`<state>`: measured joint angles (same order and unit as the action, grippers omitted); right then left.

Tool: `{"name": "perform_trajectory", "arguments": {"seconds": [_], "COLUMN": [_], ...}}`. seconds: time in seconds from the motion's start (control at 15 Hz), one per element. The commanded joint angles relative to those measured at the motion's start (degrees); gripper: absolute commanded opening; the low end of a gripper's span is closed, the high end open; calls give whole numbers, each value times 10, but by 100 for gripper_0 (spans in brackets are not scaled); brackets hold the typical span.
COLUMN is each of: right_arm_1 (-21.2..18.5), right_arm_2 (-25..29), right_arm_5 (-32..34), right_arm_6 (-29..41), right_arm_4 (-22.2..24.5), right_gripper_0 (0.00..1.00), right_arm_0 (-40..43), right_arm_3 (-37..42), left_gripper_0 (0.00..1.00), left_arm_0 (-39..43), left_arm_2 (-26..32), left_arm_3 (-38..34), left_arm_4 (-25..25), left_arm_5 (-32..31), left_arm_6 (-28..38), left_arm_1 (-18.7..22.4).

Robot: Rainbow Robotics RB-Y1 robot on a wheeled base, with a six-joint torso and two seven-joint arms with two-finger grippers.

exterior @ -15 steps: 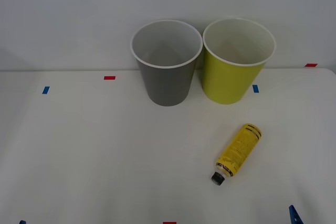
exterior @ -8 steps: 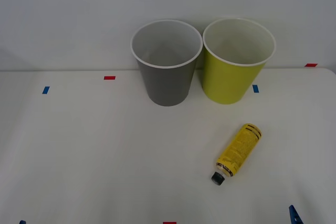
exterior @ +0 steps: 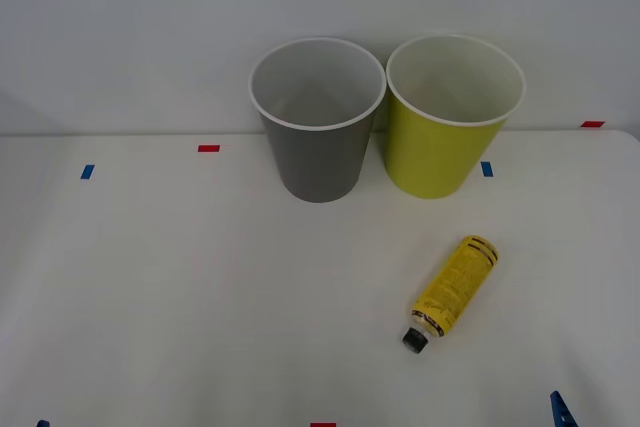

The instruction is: Put cans in the gray bin and PET bottles in the light green bin.

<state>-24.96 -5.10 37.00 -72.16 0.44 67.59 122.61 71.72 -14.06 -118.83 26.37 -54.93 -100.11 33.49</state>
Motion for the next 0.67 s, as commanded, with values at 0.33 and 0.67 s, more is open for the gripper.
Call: {"name": "perform_trajectory", "arguments": {"seconds": [0.33,0.67], "right_arm_1": [0,0], "right_arm_2": [0,0], "right_arm_5": [0,0], "right_arm_6": [0,0], "right_arm_4": [0,0], "right_gripper_0": [100,100], "right_arm_0": [0,0], "right_arm_3": [0,0], "left_gripper_0": [100,100], "left_arm_0": [0,0], "left_arm_2": [0,0], "left_arm_3": [0,0], "left_arm_4": [0,0], "left_arm_5": [0,0], "left_arm_6": [0,0], "left_arm_1": [0,0]}}
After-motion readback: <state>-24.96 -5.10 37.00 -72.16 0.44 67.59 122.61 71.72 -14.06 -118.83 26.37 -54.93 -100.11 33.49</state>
